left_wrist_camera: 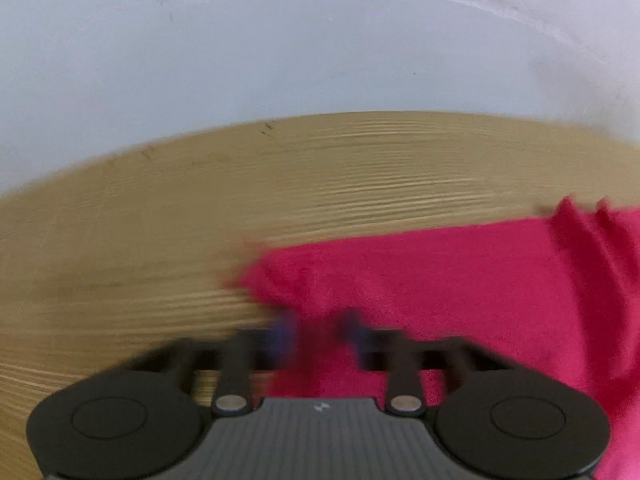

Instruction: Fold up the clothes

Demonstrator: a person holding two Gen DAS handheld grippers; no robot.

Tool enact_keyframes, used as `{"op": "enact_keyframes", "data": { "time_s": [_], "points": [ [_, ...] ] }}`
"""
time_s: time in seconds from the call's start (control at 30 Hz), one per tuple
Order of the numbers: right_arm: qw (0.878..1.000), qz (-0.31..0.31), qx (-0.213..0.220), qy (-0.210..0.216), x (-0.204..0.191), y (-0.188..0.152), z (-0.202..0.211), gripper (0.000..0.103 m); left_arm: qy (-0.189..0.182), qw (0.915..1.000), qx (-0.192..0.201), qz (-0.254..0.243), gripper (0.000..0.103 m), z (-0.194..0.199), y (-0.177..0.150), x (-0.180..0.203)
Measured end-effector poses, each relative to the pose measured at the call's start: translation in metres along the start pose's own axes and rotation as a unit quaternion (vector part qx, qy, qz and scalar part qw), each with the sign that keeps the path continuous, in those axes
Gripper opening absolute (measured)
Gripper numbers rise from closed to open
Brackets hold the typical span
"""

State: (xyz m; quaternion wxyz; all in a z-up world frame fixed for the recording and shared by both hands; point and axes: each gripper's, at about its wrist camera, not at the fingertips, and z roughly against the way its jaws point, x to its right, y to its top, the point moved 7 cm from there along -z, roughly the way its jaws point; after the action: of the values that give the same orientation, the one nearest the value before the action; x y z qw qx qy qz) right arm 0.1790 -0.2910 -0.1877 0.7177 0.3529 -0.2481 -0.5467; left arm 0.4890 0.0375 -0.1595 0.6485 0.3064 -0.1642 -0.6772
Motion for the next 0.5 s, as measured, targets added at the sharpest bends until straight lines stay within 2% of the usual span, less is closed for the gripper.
{"op": "enact_keyframes", "data": {
  "time_s": [0.07,0.1,0.17,0.27,0.33,0.4,0.47,0.5],
  "points": [
    [1.0,-0.004,0.007,-0.003,0.0,-0.001,-0.002,0.057,0.098,0.9951,-0.001,0.011,0.007,-0.008,-0.005,-0.02],
    [1.0,-0.005,0.011,-0.004,0.001,-0.002,-0.002,0.057,0.112,0.9934,0.0,0.023,0.007,-0.011,-0.006,-0.03],
    [1.0,-0.005,0.017,-0.005,0.001,-0.004,-0.002,0.057,0.117,0.9925,-0.002,0.034,0.009,-0.015,-0.005,-0.043],
    [1.0,-0.006,0.018,-0.006,0.001,-0.004,-0.003,0.058,0.109,0.9939,-0.007,0.016,0.011,-0.017,-0.001,-0.044],
    [1.0,-0.007,-0.003,-0.006,0.0,0.001,-0.007,0.058,0.073,0.9969,-0.003,0.031,0.017,-0.011,0.001,-0.04],
    [0.999,-0.006,-0.032,0.022,0.002,0.017,-0.013,0.058,0.03,0.998,0.007,0.055,0.025,0.0,0.006,-0.039],
    [0.998,-0.013,-0.002,0.054,0.017,0.048,-0.014,0.059,0.011,0.9982,0.02,0.056,0.03,0.009,0.012,-0.031],
    [0.998,-0.018,0.01,0.051,0.032,0.065,-0.019,0.059,0.004,0.9984,0.026,0.049,0.031,0.014,0.015,-0.025]
  ]
}}
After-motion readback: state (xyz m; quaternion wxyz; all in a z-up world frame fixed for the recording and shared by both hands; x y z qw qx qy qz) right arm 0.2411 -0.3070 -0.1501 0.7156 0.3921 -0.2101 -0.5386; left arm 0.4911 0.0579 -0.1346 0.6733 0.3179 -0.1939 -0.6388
